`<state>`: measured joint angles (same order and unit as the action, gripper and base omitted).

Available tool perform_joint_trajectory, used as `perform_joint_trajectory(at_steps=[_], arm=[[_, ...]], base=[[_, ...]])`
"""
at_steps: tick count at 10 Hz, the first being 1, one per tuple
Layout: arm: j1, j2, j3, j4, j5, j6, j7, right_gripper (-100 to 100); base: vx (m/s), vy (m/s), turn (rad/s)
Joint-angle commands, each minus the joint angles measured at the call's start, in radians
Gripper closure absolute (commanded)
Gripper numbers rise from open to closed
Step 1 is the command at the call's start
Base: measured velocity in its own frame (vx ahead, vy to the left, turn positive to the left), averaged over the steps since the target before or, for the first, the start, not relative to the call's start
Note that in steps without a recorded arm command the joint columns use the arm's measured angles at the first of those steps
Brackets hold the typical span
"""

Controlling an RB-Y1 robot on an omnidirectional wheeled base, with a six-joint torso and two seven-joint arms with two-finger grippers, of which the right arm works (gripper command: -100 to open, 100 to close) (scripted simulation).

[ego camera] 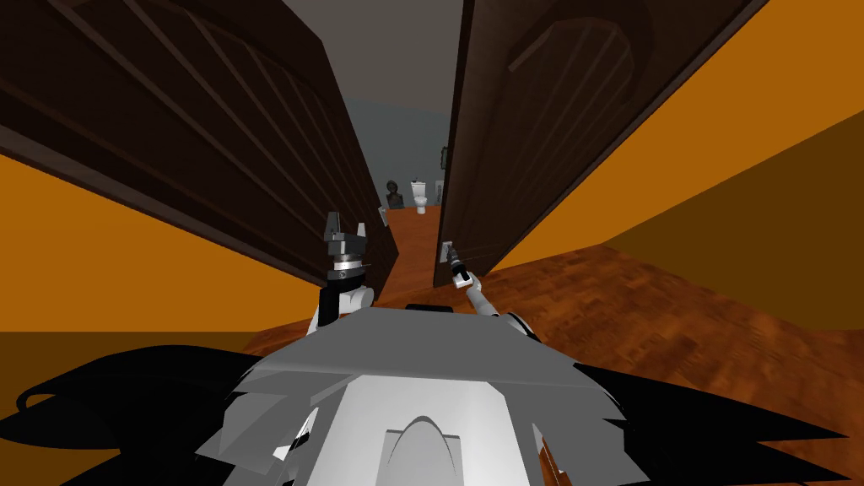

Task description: Push the door open

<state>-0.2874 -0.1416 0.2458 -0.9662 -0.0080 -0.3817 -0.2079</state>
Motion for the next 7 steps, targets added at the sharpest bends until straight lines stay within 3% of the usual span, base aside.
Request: perform_joint_trajectory(at_steps=[1, 5, 7], arm=[[0.002, 0.000, 0.000, 0.001, 0.000, 0.001, 0.000, 100], [0.002, 0.000, 0.000, 0.001, 0.000, 0.001, 0.000, 100], [-0.005, 0.002, -0.016, 0.004, -0.001, 0.001, 0.008, 100]], base=[[-0.027, -0.006, 0.009], [-0.003, -0.001, 0.003], [0.119, 0.052, -0.039]])
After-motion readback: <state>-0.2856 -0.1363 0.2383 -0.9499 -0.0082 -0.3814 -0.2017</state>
